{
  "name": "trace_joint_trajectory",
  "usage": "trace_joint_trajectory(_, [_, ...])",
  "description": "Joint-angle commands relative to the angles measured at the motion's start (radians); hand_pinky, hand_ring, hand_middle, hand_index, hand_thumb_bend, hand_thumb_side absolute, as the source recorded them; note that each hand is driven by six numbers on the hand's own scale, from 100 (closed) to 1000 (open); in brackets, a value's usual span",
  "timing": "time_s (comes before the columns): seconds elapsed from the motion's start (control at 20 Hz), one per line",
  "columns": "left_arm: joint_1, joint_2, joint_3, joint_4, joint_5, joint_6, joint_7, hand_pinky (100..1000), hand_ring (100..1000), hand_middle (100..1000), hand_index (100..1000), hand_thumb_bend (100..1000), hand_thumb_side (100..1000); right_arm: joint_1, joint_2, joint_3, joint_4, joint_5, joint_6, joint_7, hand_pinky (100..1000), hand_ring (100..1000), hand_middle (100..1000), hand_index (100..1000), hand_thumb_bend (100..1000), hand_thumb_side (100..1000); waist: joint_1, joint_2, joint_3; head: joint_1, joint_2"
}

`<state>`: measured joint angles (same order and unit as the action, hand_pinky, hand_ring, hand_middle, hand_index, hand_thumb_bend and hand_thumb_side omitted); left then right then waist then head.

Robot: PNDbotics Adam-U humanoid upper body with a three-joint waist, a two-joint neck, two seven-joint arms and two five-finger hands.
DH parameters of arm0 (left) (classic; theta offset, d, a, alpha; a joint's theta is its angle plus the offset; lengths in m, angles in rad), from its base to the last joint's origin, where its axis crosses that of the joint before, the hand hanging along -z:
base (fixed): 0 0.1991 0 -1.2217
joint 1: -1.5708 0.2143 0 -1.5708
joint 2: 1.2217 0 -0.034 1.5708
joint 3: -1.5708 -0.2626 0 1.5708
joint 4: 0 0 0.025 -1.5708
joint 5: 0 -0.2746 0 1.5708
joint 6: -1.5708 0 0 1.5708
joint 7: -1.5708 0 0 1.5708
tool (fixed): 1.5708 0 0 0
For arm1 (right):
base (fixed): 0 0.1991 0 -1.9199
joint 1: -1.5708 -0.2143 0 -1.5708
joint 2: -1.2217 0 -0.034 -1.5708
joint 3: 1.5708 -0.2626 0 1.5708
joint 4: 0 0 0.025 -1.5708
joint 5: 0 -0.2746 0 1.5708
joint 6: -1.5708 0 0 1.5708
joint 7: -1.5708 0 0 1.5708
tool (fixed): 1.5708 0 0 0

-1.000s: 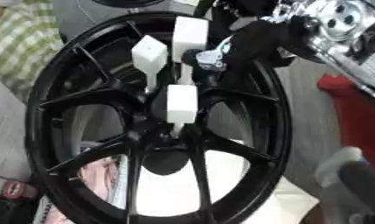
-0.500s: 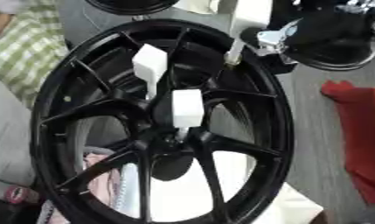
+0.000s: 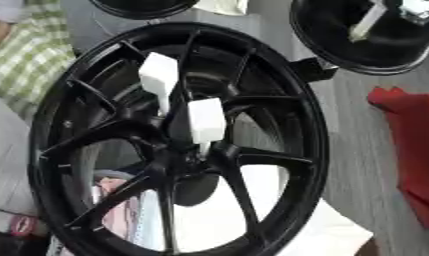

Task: Pull the pin out of the wheel hub.

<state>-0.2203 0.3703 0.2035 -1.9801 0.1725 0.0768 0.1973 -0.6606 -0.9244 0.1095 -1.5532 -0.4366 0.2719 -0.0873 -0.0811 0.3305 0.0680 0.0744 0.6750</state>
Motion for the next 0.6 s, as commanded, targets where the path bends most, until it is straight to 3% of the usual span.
trace_joint_trajectory(0.05, [-0.002,0.016,0.015,-0.02,-0.008,-0.003,0.007,707,570,541,754,100,819,0.037,-0.048,-0.092,0.069,-0.023,-0.026,-0.049,800,605,371,510,378,100,0.006,-0.013,-0.004,0.01,-0.004])
trace_joint_trajectory(0.2, [-0.001,0.017,0.017,-0.02,-0.01,-0.004,0.01,707,570,541,754,100,819,0.103,-0.047,-0.161,0.139,-0.01,-0.042,-0.091,805,631,420,545,380,100,0.007,-0.01,-0.007,0.015,-0.003])
trace_joint_trajectory(0.4, [-0.004,0.019,0.016,-0.02,-0.01,-0.005,0.01,707,570,541,754,100,820,0.191,-0.048,-0.258,0.235,0.045,-0.023,-0.151,829,730,561,679,390,100,0.005,-0.006,-0.001,0.015,-0.004])
trace_joint_trajectory(0.55, [-0.009,0.02,0.012,-0.02,-0.009,-0.005,0.007,707,570,541,755,100,819,0.245,-0.04,-0.33,0.286,0.089,-0.024,-0.195,865,825,793,821,387,100,0.005,-0.005,0.006,0.008,-0.005])
trace_joint_trajectory(0.6, [-0.01,0.02,0.011,-0.02,-0.008,-0.005,0.006,707,570,541,755,100,819,0.26,-0.034,-0.355,0.288,0.104,-0.019,-0.21,875,846,822,830,392,100,0.005,-0.005,0.008,0.005,-0.006])
